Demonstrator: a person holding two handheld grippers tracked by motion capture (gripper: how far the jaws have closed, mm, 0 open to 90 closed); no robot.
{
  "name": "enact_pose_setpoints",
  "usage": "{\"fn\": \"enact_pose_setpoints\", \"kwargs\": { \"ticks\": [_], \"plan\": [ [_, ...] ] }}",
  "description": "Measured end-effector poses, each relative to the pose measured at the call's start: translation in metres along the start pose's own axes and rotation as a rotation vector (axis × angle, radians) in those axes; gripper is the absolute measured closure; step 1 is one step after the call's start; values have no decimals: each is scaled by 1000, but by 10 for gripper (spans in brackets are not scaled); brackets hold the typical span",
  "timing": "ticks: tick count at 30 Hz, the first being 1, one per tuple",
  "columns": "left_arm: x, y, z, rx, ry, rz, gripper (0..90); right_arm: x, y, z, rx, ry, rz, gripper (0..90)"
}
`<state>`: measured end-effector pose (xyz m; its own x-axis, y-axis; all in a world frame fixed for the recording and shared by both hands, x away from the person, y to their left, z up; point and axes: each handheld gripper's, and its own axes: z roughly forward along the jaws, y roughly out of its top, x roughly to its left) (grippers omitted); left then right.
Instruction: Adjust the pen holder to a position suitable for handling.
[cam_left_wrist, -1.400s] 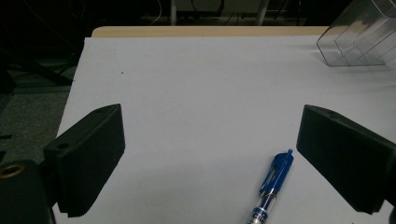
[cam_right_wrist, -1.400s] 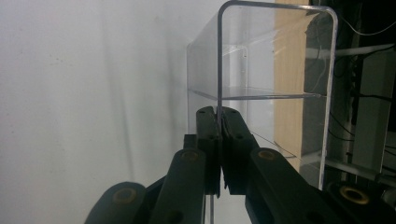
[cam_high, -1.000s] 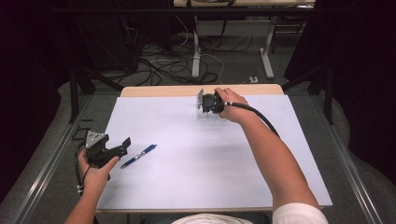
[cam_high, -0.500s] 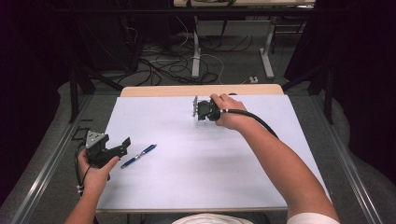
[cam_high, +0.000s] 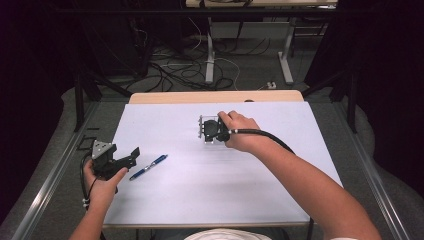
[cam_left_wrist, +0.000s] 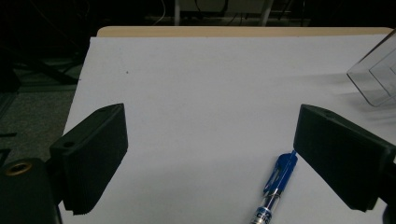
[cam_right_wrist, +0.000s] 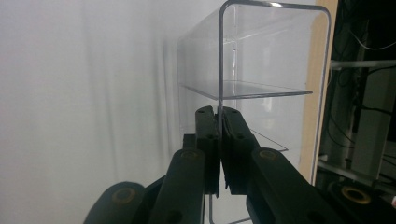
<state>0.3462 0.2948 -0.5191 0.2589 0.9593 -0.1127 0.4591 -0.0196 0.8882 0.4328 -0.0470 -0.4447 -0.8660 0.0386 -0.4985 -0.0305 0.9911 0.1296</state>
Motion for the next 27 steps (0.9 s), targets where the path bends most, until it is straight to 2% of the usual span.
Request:
{"fn": "enact_pose_setpoints", "kwargs": {
  "ticks": [1, 2, 3, 7, 10, 11, 12, 17, 20, 22, 23, 27],
  "plan": [
    [0, 0, 0, 0, 0, 0, 98, 1, 0, -1, 5, 10, 3, 869],
    [0, 0, 0, 2, 0, 0, 99, 4, 1, 0, -15, 14, 10, 869],
    [0, 0, 0, 1, 0, 0, 98, 5, 2, -2, 5, 19, 1, 868],
    [1, 0, 1, 2, 1, 4, 98, 9, 3, 2, -15, 36, -2, 867],
    [0, 0, 1, 2, 1, 5, 98, 10, 4, 6, 10, 46, -12, 867],
    [0, 0, 1, 2, 1, 5, 98, 11, 4, 9, -7, 39, -12, 864],
    [0, 0, 1, 3, 2, 6, 98, 10, 5, 8, 5, 28, -19, 862],
    [0, -1, 1, 4, 0, 4, 99, 6, 3, 10, -9, 38, -1, 855],
    [0, -1, 1, 3, 0, 5, 99, 5, 2, 13, -20, 22, 23, 846],
    [0, -1, 1, 3, 0, 5, 100, 2, 2, 13, -11, 21, 17, 839],
    [0, -1, 1, 4, 0, 5, 100, 2, 1, 15, -31, 20, 31, 833],
    [0, -1, 1, 10, 0, 3, 101, 1, -1, 18, -34, 19, 33, 794]
  ]
}}
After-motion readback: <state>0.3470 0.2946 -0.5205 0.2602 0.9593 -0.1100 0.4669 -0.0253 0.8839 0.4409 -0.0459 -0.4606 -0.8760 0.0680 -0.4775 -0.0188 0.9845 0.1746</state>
